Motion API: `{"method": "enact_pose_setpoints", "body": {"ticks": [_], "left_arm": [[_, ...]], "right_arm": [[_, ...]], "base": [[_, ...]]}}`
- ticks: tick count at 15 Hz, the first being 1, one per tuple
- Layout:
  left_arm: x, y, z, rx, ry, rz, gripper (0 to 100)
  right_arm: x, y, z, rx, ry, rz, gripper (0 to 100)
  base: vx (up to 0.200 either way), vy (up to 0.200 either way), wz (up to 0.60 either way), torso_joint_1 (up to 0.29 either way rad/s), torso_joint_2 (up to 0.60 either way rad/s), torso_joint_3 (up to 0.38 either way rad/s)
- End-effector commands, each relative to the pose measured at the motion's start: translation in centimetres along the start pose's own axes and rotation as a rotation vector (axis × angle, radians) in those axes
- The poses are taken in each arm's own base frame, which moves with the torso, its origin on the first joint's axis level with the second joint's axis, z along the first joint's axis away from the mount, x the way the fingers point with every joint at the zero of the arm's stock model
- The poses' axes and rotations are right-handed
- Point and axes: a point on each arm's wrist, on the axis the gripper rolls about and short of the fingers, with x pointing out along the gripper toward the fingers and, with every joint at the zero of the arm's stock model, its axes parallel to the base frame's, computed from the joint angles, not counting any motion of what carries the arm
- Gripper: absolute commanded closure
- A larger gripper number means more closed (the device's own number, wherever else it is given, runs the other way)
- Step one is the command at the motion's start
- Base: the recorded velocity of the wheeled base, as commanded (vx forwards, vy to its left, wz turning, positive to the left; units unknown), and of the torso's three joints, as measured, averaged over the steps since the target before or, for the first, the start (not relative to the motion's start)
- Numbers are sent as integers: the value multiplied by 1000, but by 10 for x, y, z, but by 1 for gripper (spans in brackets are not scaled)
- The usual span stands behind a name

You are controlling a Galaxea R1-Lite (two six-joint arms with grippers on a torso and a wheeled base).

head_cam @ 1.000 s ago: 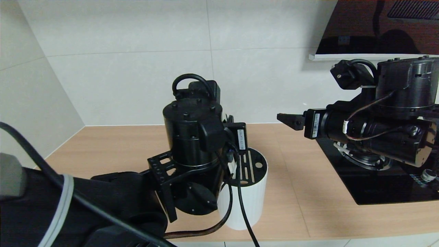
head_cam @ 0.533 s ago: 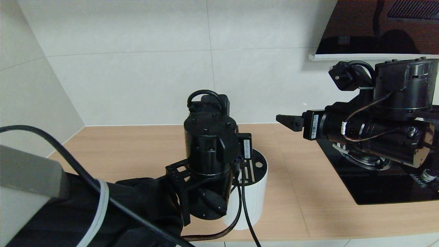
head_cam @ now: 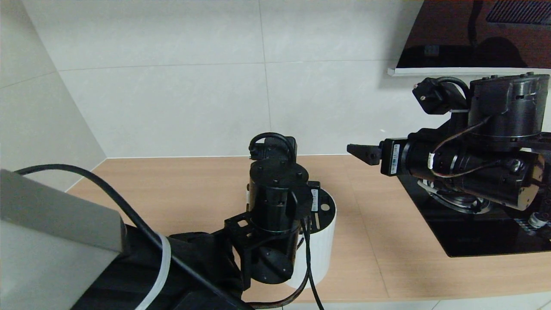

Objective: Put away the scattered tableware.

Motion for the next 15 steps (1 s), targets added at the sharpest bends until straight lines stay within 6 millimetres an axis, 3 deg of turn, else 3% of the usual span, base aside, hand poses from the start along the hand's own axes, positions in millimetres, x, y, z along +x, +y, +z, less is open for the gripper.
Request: {"method": "enact_pose_setpoints", "body": {"ticks": [1, 15], "left_arm": [[2, -1, -5, 9, 10, 2, 100], [15, -3, -31, 51, 61, 18, 100]], "right_arm": [[0, 0, 0, 0, 1, 0, 0], [2, 0, -2, -1, 7, -1, 0]], "base": [[0, 0, 0, 0, 0, 0], [0, 0, 0, 0, 0, 0]]}}
